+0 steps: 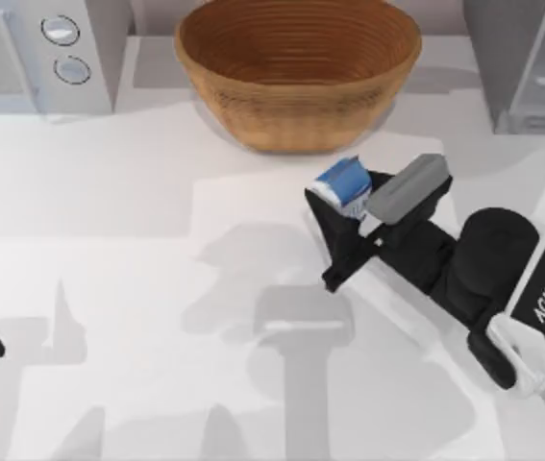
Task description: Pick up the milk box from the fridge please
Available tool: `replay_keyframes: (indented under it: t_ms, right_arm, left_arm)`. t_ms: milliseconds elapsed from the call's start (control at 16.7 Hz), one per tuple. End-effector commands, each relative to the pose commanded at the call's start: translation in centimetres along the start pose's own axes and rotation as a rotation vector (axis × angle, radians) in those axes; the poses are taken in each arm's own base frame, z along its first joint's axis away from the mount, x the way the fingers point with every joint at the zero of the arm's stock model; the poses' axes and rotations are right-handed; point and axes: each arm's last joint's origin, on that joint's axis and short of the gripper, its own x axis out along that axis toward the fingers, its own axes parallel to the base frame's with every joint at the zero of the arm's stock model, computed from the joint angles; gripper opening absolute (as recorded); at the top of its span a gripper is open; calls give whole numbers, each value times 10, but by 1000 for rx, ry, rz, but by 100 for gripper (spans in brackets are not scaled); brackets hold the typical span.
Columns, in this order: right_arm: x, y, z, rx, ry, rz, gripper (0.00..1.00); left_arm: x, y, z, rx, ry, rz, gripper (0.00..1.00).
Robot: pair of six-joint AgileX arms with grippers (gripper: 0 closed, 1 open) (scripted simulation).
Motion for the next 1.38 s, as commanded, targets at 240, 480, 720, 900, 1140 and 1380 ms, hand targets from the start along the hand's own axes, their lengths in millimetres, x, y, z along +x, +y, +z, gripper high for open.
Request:
replay_keyframes:
  t_ms: [240,480,720,900,1140,1380]
  right_arm:
    - [18,3,-5,1,0,5,0]
    - [18,3,-5,1,0,5,8]
    - [18,3,-5,1,0,5,38]
    - [18,3,-5,1,0,5,60]
    - [18,3,-5,1,0,5,90]
    - [18,3,-5,1,0,5,100]
  left_arm:
    - [0,0,0,0,0,0,100]
    - [0,0,0,0,0,0,100]
    - [0,0,0,0,0,0,100]
    - [0,0,0,0,0,0,100]
    - [0,0,0,0,0,0,100]
    - [0,0,0,0,0,0,100]
